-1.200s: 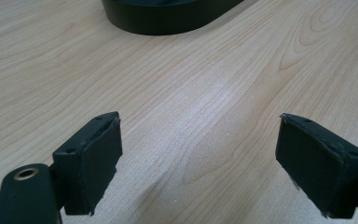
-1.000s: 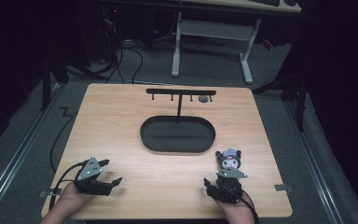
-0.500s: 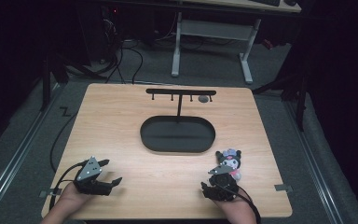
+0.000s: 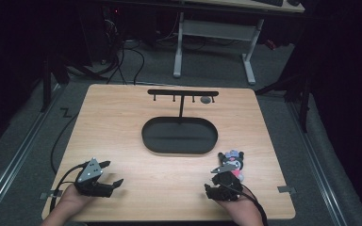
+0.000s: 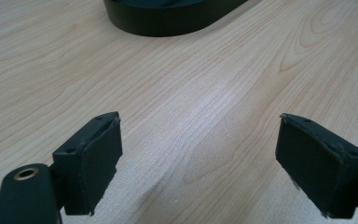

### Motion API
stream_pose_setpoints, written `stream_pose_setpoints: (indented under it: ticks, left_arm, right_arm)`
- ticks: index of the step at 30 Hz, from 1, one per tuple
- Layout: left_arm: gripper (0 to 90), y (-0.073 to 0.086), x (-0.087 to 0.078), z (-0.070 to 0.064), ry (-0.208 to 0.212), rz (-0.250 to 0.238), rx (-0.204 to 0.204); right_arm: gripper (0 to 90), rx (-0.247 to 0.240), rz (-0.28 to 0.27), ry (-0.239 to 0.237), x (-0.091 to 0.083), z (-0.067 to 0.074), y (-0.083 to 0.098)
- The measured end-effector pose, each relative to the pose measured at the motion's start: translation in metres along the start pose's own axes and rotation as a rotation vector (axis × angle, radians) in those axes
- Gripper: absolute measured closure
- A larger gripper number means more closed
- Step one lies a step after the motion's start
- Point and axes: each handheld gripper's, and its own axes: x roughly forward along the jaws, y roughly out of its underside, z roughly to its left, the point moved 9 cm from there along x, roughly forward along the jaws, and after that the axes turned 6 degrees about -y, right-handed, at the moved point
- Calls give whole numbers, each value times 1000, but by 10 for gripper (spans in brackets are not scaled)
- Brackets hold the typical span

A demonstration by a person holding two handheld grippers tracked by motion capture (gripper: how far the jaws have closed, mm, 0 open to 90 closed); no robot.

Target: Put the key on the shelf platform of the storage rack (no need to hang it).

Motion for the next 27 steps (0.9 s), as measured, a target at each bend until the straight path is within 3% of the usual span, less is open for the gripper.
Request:
stream_pose_setpoints:
  ticks: [13, 27]
  left_arm:
    - [154, 0, 0, 0, 0, 2, 0]
    - [154, 0, 0, 0, 0, 2, 0]
  right_arm:
    - [395, 27, 43, 7, -9, -12, -2]
    - [394, 50, 79, 39, -31, -32, -5]
